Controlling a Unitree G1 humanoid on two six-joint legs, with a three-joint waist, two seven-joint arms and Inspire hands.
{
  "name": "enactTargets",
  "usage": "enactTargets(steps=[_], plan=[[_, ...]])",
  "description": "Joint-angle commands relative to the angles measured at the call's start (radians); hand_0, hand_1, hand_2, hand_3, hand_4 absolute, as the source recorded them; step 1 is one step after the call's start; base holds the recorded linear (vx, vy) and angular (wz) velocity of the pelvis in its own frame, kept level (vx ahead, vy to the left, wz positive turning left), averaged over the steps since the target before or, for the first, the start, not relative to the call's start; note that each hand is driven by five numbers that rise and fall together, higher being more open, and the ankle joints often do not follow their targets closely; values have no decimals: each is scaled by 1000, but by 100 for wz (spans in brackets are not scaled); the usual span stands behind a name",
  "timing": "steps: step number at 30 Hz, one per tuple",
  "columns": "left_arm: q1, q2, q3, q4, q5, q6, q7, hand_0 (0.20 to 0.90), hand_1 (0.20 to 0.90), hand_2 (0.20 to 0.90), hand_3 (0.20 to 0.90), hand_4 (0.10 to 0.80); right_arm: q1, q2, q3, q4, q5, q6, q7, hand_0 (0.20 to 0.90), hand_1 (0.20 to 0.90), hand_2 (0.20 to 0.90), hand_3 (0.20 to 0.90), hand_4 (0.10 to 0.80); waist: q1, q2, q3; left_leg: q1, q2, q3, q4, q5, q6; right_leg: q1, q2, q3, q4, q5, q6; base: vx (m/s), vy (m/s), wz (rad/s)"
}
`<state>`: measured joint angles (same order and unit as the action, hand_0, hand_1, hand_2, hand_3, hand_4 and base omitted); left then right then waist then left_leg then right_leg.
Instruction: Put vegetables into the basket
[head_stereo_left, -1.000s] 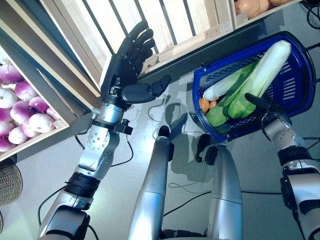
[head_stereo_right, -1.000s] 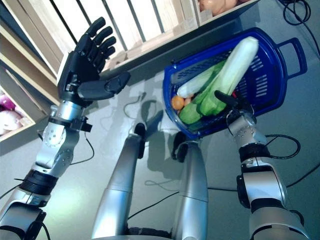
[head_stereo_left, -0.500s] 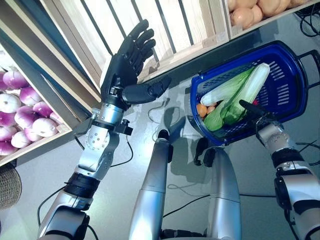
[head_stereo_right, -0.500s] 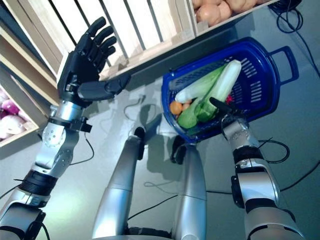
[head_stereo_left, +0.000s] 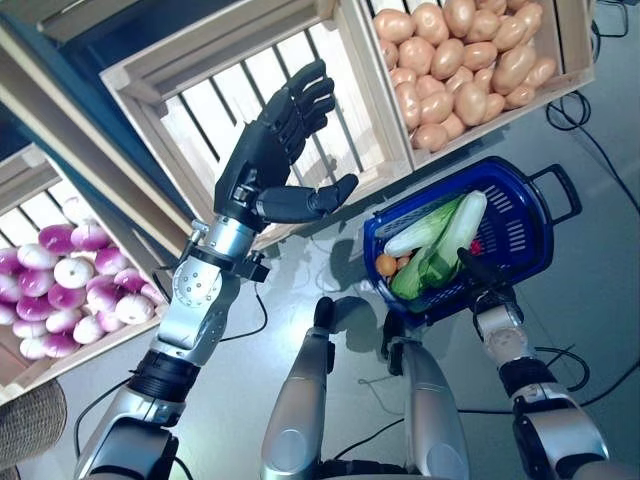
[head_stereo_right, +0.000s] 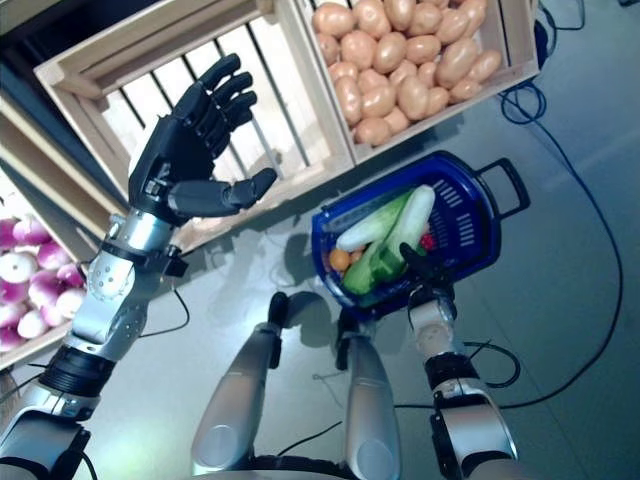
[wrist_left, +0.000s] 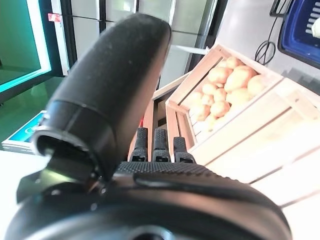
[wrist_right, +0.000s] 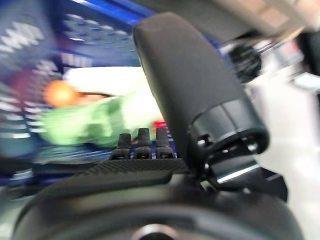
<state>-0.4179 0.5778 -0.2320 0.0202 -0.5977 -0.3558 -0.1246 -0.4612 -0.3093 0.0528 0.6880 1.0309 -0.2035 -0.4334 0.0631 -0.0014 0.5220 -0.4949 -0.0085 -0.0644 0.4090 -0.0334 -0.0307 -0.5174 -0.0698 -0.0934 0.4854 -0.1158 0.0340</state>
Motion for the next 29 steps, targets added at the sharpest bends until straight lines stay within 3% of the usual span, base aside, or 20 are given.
enactTargets(steps=[1,4,6,11,15,19,23,26,29], plan=[[67,-31,27,-119,45,-108,-49,900,900,900,900,800,143,-45,15,-201,-386,-109,-68,900,900,900,900,800,-21,17,-120,54,-43,53,-94,41,23,157,12,-26,-202,104,-19,64,65,-10],[123,-37,37,-124,47,-88,-81,900,900,900,900,800,232,-59,29,-238,-516,-105,-31,900,900,900,900,800,-33,18,-150,99,-39,55,-162,64,25,195,8,-30,-261,126,-11,60,70,-11],[187,-41,34,-98,9,-11,-152,900,900,900,900,800,316,-91,56,-252,-702,-50,45,900,900,900,900,800,-47,18,-194,178,-29,57,-258,89,22,267,7,-32,-344,149,2,92,63,-3],[273,-23,-1,14,-4,97,-203,900,900,900,900,800,431,-110,89,-229,-708,37,195,900,900,900,900,800,-63,14,-263,286,-9,63,-381,117,13,369,-3,-50,-446,177,18,93,32,-11],[312,-41,-61,159,66,97,-232,900,900,900,900,800,480,-78,121,-102,-672,42,274,900,900,900,900,800,-68,5,-309,353,4,75,-434,123,11,428,-6,-53,-501,195,31,145,28,-4],[327,-81,-148,381,200,92,-170,900,900,900,900,800,483,-30,155,149,-683,56,362,900,900,900,900,800,-68,3,-366,410,16,86,-465,115,9,477,-8,-47,-542,206,40,163,46,3],[325,-165,-157,638,291,94,-135,900,900,900,900,800,470,12,167,331,-676,127,403,900,900,900,900,800,-68,4,-403,449,31,105,-482,105,6,506,-14,-49,-560,207,45,120,53,-3],[314,-197,-156,770,405,88,-75,900,900,900,900,800,468,31,175,395,-700,176,415,900,900,900,900,800,-73,3,-417,468,37,115,-481,95,6,514,-18,-48,-556,201,47,61,43,-7],[308,-221,-152,884,418,106,-43,900,900,900,900,800,460,41,185,454,-719,188,428,900,900,900,900,800,-77,2,-422,476,42,124,-470,85,8,517,-21,-43,-543,190,47,23,34,-19]])
